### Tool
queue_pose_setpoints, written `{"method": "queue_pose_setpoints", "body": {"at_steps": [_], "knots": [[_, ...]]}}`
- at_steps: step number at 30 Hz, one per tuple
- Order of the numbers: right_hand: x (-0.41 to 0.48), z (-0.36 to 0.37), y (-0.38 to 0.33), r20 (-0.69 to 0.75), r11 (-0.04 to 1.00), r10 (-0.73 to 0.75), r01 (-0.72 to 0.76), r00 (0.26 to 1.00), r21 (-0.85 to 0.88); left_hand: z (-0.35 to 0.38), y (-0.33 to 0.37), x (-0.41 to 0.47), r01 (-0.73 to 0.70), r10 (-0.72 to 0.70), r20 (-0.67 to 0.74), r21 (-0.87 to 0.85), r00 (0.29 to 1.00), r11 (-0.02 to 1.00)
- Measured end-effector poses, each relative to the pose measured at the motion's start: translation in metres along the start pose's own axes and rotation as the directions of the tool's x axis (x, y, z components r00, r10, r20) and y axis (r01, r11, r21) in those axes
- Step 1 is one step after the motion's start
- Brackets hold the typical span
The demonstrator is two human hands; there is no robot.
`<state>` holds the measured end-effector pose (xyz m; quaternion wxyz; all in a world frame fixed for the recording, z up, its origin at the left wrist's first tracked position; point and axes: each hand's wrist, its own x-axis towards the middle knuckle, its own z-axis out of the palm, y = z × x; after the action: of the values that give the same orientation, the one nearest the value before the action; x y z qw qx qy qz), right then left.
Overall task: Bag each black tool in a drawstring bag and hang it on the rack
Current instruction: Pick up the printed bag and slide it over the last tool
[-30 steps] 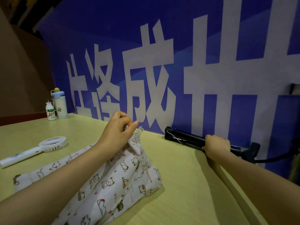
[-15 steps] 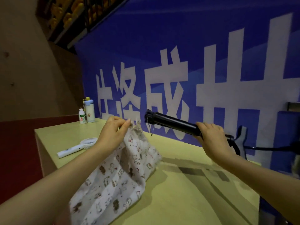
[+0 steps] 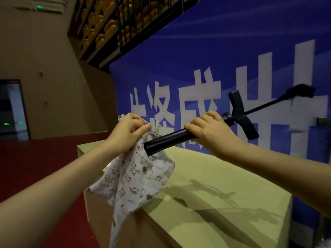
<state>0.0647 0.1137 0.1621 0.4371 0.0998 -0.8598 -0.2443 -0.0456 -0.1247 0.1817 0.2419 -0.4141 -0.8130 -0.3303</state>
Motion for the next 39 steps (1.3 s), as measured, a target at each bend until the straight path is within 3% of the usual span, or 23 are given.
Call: {"method": "queue_pose_setpoints", "body": {"at_steps": [6,12,14,17,18,19,20,21,22,23,24,26,30,33,39], "knots": [[0.036,-0.026,-0.04,0.057,0.972,-0.22,0.224,0.974,-0.078,0.008,0.021,-0.019,-0.062,0.071,0.108,-0.085,0.992,0.994],[0.063,-0.035,-0.054,-0.048,0.945,-0.316,0.31,0.948,-0.104,0.019,0.023,-0.032,0.031,-0.043,-0.087,-0.14,0.995,0.99],[0.062,-0.036,-0.056,-0.156,0.936,-0.35,0.339,0.924,-0.09,0.02,0.022,-0.032,0.022,-0.048,-0.108,-0.231,0.993,0.973],[0.049,-0.033,-0.058,-0.386,0.97,-0.228,0.243,0.894,-0.01,0.018,0.016,-0.033,0.023,-0.066,-0.106,-0.359,0.992,0.933],[0.041,-0.029,-0.059,-0.404,0.984,-0.119,0.162,0.907,0.074,0.016,0.013,-0.034,0.018,-0.063,-0.112,-0.371,0.992,0.928],[0.033,-0.025,-0.062,-0.334,0.977,0.015,0.058,0.942,0.208,0.015,0.009,-0.035,0.015,-0.063,-0.116,-0.377,0.991,0.926],[0.026,-0.023,-0.065,-0.137,0.921,0.149,-0.087,0.979,0.38,0.014,0.007,-0.036,0.015,-0.066,-0.117,-0.389,0.991,0.921],[0.021,-0.024,-0.069,0.162,0.796,0.231,-0.283,0.959,0.535,0.014,0.006,-0.037,0.019,-0.074,-0.118,-0.411,0.99,0.911],[0.019,-0.023,-0.073,0.416,0.62,0.236,-0.465,0.878,0.631,0.014,0.006,-0.038,0.026,-0.087,-0.119,-0.437,0.989,0.899],[0.02,-0.023,-0.076,0.575,0.468,0.194,-0.59,0.795,0.658,0.014,0.008,-0.039,0.042,-0.109,-0.123,-0.458,0.986,0.888],[0.023,-0.021,-0.078,0.627,0.4,0.152,-0.628,0.764,0.668,0.014,0.012,-0.038,0.056,-0.132,-0.129,-0.473,0.983,0.879],[0.031,-0.02,-0.08,0.575,0.376,0.186,-0.598,0.797,0.708,0.013,0.024,-0.037,0.066,-0.161,-0.148,-0.503,0.976,0.862],[0.038,-0.038,-0.063,0.564,0.046,0.397,-0.629,0.724,0.776,0.003,0.055,-0.025,0.093,-0.216,-0.161,-0.554,0.963,0.827],[0.035,-0.068,-0.045,0.552,-0.134,0.478,-0.565,0.683,0.814,0.0,0.082,-0.015,0.127,-0.234,-0.142,-0.527,0.962,0.841],[0.007,-0.139,0.004,0.461,-0.227,0.634,-0.42,0.621,0.879,0.004,0.159,-0.004,0.085,-0.169,-0.075,-0.627,0.983,0.774]]}}
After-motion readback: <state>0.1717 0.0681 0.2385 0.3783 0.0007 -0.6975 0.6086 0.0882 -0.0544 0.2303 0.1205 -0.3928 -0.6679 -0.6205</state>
